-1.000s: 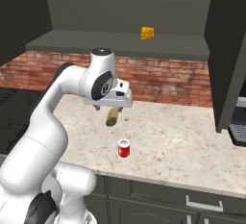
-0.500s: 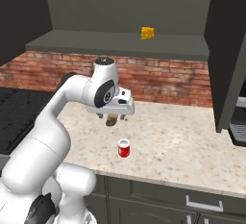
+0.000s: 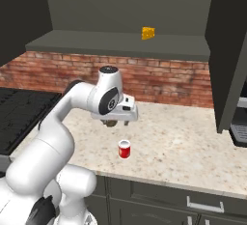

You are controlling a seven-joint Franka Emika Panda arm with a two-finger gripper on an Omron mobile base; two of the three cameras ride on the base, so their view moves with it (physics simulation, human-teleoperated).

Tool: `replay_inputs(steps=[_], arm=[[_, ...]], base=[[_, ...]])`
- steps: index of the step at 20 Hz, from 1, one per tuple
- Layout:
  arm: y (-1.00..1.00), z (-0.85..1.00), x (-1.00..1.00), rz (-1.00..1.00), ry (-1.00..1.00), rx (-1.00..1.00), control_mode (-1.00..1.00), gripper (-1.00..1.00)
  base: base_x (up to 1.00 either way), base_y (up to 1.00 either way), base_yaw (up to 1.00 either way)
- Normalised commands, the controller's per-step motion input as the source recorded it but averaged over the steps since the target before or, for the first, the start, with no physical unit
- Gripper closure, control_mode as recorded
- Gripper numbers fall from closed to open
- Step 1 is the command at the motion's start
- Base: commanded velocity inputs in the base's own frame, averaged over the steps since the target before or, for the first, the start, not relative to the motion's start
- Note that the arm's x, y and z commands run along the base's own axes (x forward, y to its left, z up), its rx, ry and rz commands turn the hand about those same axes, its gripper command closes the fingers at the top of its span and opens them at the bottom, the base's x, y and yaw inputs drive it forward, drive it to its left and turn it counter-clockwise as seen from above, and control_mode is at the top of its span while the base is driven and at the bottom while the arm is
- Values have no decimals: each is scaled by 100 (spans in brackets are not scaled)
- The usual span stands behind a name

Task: Pick the canned food and jam from the counter and place them in the cabinets closest to them.

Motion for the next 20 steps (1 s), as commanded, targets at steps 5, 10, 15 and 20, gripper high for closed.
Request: replay_inputs(steps=[5, 10, 15, 20], arm=[[-10, -32, 11, 1, 2, -1, -100, -100], [-4, -39, 20, 2, 4, -4, -100, -100], [-8, -41, 12, 2, 5, -4, -100, -100], [-11, -39, 9, 2, 5, -2, -100, -100]], base=[[0, 0, 0], [0, 0, 0], [0, 0, 0], [0, 0, 0]])
